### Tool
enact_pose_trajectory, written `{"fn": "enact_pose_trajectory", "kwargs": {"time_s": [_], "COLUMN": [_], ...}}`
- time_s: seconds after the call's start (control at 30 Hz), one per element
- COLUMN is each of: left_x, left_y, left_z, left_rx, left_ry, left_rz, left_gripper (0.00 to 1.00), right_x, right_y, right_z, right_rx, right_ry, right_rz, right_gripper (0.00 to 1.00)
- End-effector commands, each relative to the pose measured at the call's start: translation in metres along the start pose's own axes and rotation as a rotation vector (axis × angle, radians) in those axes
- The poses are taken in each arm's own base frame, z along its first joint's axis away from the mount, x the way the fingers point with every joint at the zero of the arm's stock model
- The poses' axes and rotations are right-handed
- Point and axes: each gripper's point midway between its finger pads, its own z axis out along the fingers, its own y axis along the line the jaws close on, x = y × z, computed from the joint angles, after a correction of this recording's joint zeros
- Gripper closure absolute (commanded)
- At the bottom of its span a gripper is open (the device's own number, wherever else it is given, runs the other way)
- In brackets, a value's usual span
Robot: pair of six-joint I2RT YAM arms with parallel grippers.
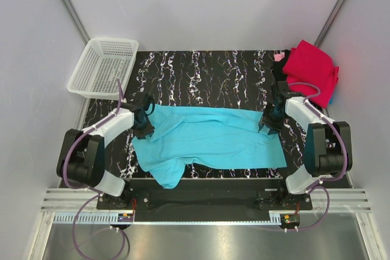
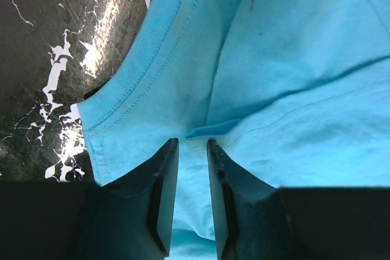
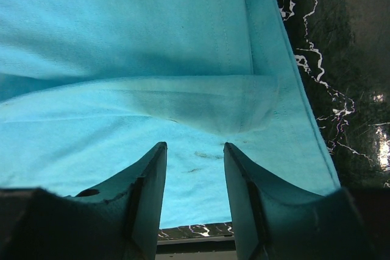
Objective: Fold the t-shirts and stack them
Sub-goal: Fold the tshirt
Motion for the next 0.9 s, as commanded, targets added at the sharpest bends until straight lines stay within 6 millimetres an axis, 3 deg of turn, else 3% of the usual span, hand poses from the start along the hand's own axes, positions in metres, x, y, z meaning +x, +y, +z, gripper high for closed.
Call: {"fn": "enact_pose_trajectory", "kwargs": {"time_s": [0.0,0.57,0.87], "left_x": [-0.013,-0.004,-0.01], "left_y": [-0.011,-0.02,-0.019], "left_z": [-0.01,0.026,0.016], "left_rx": [0.054,0.042,0.051], "left_ry": [-0.045,0.028,0.0], "left_rz": [-0.007,0.028,0.035], "left_gripper": [0.69,0.71,0.9], "right_x": [-0.001,-0.002,-0.001], "right_y": [0.003,0.001,0.0], "right_z": [0.001,0.0,0.003], "right_rx": [-0.009,-0.002,0.008], "right_ry": [-0.008,-0.013,-0.008], "right_rz": [-0.008,-0.017,-0.012], "right_gripper": [0.5,0.5,0.5]}}
